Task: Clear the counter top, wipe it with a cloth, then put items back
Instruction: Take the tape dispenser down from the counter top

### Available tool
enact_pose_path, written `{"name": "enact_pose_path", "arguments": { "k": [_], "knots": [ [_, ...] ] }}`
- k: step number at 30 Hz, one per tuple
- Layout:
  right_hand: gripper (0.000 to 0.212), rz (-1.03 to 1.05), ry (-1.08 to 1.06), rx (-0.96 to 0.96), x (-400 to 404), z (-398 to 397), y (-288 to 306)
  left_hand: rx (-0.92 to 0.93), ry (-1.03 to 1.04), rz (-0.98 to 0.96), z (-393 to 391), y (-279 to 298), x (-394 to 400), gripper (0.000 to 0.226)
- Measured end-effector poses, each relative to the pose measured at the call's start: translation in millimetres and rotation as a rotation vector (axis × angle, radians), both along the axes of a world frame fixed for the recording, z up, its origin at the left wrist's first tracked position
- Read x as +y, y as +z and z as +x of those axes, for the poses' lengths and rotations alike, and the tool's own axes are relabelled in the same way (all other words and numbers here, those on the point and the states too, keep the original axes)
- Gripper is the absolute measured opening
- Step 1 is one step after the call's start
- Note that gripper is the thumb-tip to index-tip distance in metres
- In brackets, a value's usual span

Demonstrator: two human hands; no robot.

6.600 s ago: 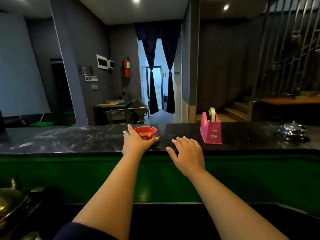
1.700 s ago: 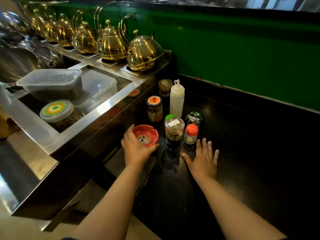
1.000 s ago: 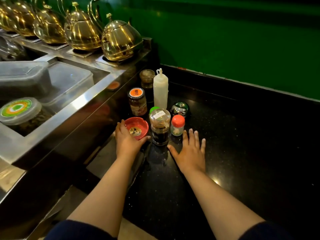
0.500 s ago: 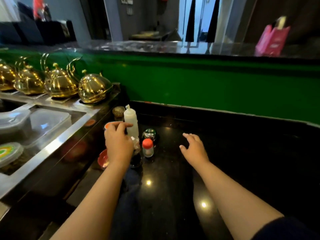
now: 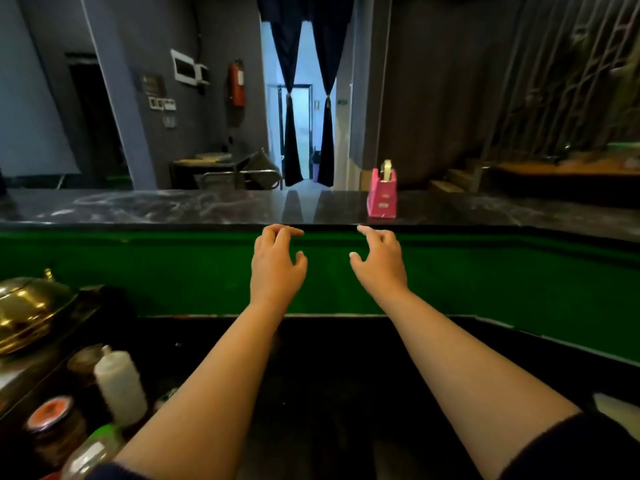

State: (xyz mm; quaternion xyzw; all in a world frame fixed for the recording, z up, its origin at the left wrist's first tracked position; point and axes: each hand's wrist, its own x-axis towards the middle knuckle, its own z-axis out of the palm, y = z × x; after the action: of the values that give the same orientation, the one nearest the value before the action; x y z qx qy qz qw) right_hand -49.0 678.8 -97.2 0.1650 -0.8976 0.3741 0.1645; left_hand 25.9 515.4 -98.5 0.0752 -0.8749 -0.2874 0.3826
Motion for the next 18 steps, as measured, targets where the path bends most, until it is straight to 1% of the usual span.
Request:
{"name": "enact_pose_path", "arguments": {
  "k": [2, 4, 7, 9, 10, 12, 16, 18],
  "knots": [
    [0.056, -0.003, -0.039, 0.040, 12, -32, 16, -0.030, -0.038, -0.043, -37, 10, 14, 0.036],
    [0.065, -0.004, -0.085, 0.053, 20, -62, 30, -0.111, -0.047, -0.104, -74, 16, 20, 0.046],
    [0.084, -0.021, -0.153, -0.005, 22, -103, 48, -0.258, 0.013, -0.249, -122, 18, 19, 0.059],
    [0.091, -0.060, -0.170, -0.061, 17, -128, 54, -0.361, 0.093, -0.307, -143, 13, 17, 0.066],
    [0.091, -0.090, -0.170, -0.084, 13, -139, 56, -0.392, 0.140, -0.342, -149, 10, 17, 0.069],
    [0.087, -0.143, -0.188, -0.106, 4, -156, 56, -0.391, 0.209, -0.393, -154, 2, 19, 0.071],
    [0.077, -0.153, -0.290, -0.067, -13, -171, 52, -0.377, 0.232, -0.415, -152, -1, 20, 0.073],
    [0.070, -0.167, -0.298, -0.045, -17, -172, 51, -0.387, 0.238, -0.416, -153, 0, 20, 0.073]
  ]
}}
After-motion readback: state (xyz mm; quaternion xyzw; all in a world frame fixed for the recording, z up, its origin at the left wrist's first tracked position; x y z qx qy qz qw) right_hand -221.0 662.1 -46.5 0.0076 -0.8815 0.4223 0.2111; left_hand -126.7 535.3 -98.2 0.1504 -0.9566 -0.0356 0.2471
